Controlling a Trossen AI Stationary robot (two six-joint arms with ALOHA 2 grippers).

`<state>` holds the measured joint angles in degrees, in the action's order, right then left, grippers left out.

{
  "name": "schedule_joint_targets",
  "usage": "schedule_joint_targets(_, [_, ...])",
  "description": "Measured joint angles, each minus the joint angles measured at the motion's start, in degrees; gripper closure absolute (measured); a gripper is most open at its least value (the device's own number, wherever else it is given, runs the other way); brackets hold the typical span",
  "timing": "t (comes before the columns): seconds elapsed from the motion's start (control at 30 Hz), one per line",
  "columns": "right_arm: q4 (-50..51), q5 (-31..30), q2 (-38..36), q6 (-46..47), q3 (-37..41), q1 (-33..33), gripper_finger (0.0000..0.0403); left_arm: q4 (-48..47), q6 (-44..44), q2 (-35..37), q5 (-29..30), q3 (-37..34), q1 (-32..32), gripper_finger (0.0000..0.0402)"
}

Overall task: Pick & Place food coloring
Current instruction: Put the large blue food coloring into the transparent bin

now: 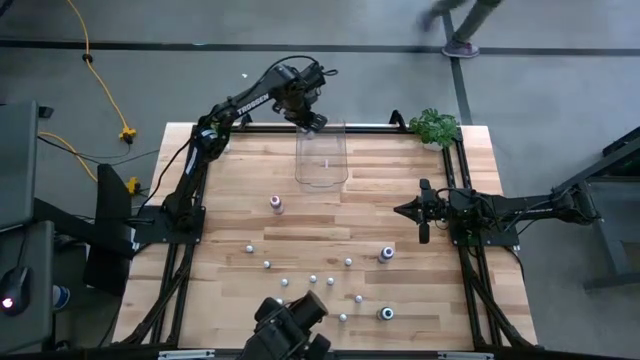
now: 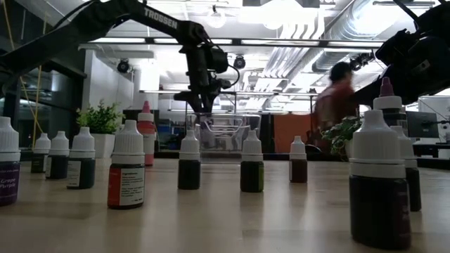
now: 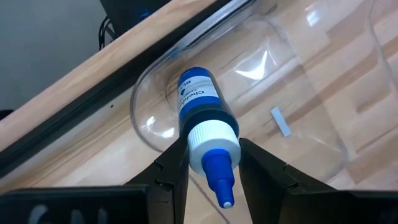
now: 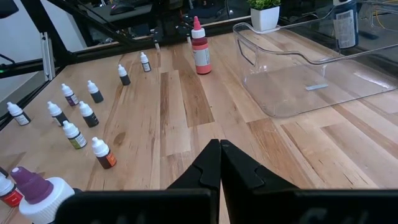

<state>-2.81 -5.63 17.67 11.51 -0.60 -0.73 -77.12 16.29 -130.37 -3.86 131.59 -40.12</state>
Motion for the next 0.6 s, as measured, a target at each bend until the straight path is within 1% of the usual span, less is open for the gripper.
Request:
schedule_joint_targets(0.13, [0.01, 0.00, 0.00, 0.00, 0.02, 0.01, 0.0402, -1.53, 0.00, 0.00, 0.02, 0.00, 0.00, 0.0292])
schedule_joint_targets(0.47, [0.01, 0.00, 0.00, 0.00, 0.02, 0.01, 0.0402, -1.97, 0.46, -0.02, -1.09, 0.00, 0.28, 0.0292])
schedule_joint_targets(0.6, [0.00, 0.02, 0.00, 0.00, 0.00, 0.00, 0.0402, -1.81, 0.47, -0.02, -0.51, 0.00, 0.88, 0.0292])
